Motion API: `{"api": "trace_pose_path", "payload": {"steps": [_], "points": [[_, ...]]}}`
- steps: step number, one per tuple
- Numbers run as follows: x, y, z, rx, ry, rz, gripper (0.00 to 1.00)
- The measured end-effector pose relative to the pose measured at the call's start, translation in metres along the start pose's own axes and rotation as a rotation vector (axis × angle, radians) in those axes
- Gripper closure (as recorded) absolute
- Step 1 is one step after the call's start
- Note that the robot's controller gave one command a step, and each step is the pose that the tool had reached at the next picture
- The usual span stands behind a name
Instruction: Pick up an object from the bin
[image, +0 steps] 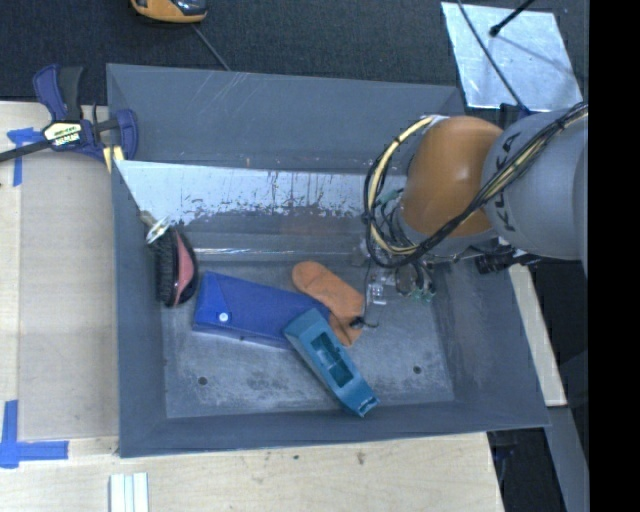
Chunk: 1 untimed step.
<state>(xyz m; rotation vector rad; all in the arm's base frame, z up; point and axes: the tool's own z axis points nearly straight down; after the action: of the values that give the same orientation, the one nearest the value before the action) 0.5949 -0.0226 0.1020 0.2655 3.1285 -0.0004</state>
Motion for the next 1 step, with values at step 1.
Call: {"api": "trace_pose_path", "payload": {"steps": [1], "points": [[0.0015,-0.0005,0.0302,-0.001,0.001,0.050,1.00]]}}
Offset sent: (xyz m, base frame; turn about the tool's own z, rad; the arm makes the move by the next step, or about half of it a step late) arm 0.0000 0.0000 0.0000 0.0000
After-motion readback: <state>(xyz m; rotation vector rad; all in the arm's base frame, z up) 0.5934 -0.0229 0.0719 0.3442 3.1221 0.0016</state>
